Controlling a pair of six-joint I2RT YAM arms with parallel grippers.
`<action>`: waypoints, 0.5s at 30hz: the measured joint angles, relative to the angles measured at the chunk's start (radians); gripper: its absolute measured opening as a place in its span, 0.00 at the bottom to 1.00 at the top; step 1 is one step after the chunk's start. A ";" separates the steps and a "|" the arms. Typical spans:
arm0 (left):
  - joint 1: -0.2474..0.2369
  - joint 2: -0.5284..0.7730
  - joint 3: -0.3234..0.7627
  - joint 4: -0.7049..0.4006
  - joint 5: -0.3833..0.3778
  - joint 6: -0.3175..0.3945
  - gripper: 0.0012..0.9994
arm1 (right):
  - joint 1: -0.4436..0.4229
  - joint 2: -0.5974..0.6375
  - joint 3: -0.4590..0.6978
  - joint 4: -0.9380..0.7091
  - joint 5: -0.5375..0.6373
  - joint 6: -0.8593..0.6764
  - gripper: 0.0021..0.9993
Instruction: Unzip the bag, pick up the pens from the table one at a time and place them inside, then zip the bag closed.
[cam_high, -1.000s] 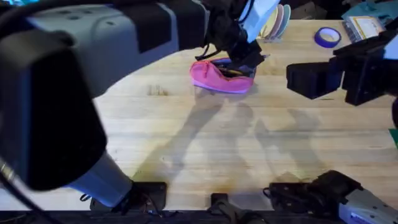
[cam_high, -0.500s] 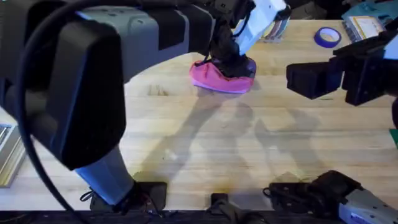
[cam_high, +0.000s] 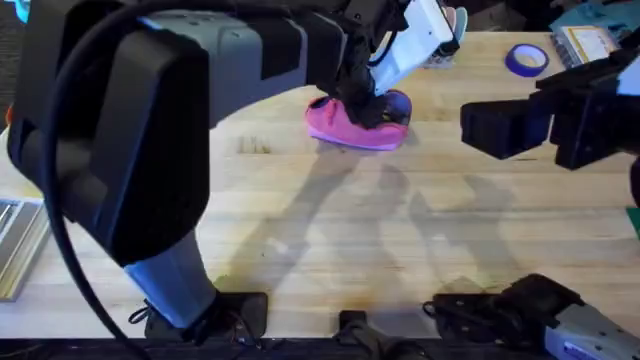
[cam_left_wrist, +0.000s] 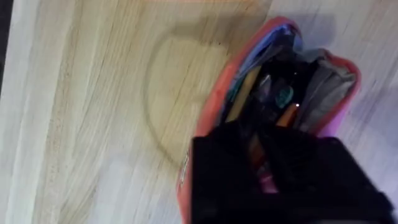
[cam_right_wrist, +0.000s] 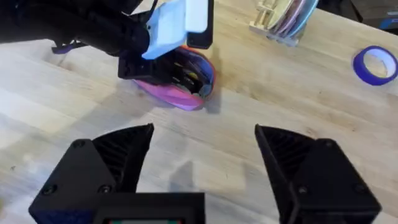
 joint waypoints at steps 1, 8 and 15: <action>0.000 0.000 0.000 0.000 -0.002 0.002 0.34 | 0.000 0.000 0.000 0.000 0.000 0.000 1.00; 0.004 0.000 0.001 0.006 -0.015 0.004 0.99 | 0.000 0.000 0.000 0.000 0.000 0.000 1.00; 0.004 0.000 0.002 0.006 -0.016 0.004 1.00 | 0.000 0.000 0.000 0.000 0.000 0.000 1.00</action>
